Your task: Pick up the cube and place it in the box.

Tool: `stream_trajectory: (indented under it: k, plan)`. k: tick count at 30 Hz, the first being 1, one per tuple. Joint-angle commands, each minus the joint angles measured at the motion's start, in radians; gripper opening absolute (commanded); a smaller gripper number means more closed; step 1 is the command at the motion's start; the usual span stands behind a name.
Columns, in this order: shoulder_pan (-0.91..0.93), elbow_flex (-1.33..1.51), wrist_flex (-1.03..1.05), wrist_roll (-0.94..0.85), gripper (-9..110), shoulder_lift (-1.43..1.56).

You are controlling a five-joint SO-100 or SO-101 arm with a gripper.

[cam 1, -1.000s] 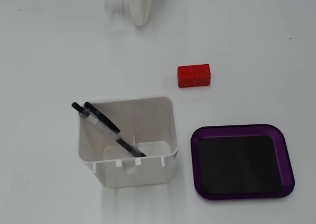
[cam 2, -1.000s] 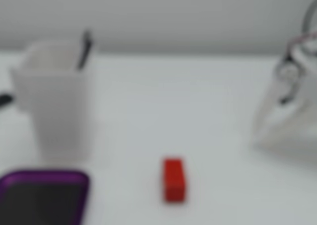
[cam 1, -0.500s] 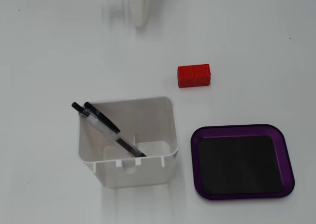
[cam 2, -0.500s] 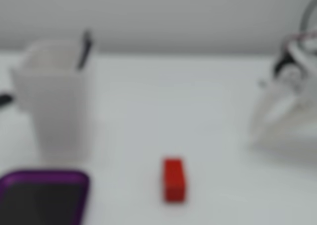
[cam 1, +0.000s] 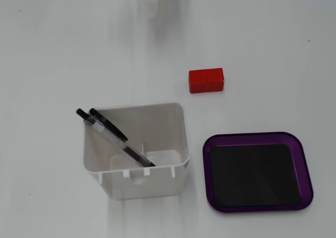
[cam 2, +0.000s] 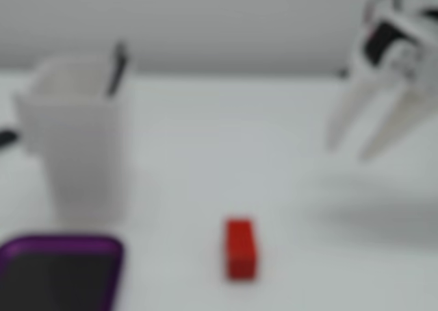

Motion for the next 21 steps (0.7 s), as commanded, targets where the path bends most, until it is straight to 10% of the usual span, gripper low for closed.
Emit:
stream_trajectory:
  k: [1, 21]
  plan:
    - [-0.072, -0.322, 0.032, 0.052, 15, -0.370]
    - [-0.143, -0.821, -0.021, 0.249, 16, -0.960]
